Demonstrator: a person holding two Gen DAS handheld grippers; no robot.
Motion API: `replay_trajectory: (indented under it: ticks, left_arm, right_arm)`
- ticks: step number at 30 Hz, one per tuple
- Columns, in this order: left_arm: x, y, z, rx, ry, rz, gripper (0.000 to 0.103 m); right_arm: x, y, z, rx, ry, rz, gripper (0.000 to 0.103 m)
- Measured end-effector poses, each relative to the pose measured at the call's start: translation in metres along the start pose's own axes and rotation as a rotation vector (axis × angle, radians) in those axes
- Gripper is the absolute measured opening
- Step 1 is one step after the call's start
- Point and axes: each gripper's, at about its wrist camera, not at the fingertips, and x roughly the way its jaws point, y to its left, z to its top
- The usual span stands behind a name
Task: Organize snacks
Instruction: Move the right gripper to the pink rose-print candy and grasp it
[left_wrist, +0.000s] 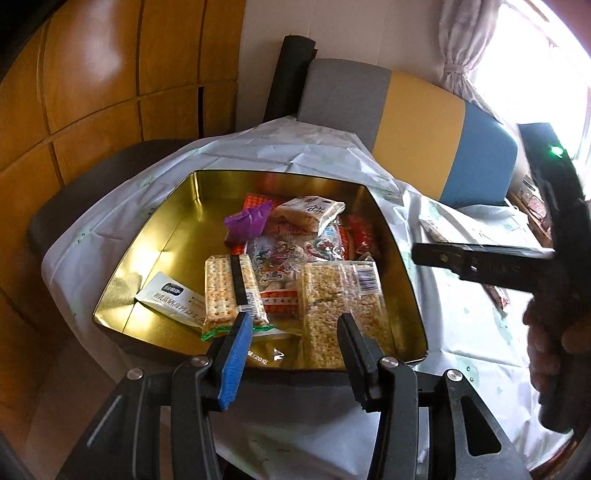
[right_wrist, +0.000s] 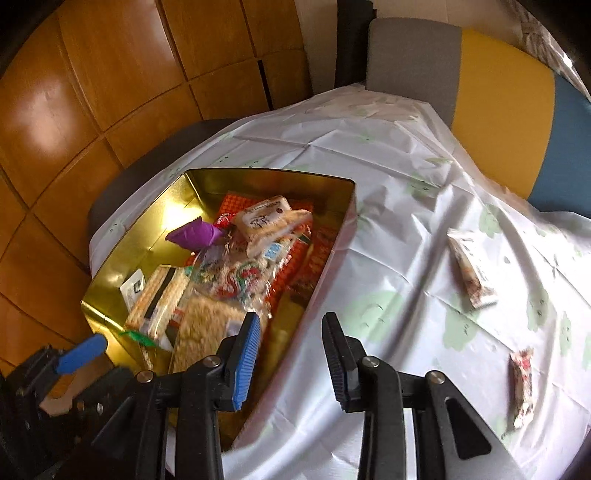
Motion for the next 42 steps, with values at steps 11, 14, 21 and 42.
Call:
replay_trajectory:
  ticks: [11,14,21,42]
  left_arm:
    - [-0.008,-0.019,-0.003,0.057,-0.006,-0.019,0.048]
    - [-0.01,-0.025,-0.004,0.078,-0.005,-0.024,0.048]
    - [-0.012,-0.044,-0.005,0.129,-0.004,-0.034,0.048]
    - [-0.009,-0.114,-0.02,0.31,0.04,-0.129,0.048]
  right_arm:
    - [-0.053,-0.053,-0.046,0.049,-0.041,-0.117,0.035]
    - [-0.063,-0.076,-0.06,0.074,-0.033,-0.172,0.035]
    - [-0.084,-0.129,-0.087,0.146,-0.014,-0.275,0.035]
    - [-0.08,-0.207,-0.108,0.351,0.018,-0.286,0.035]
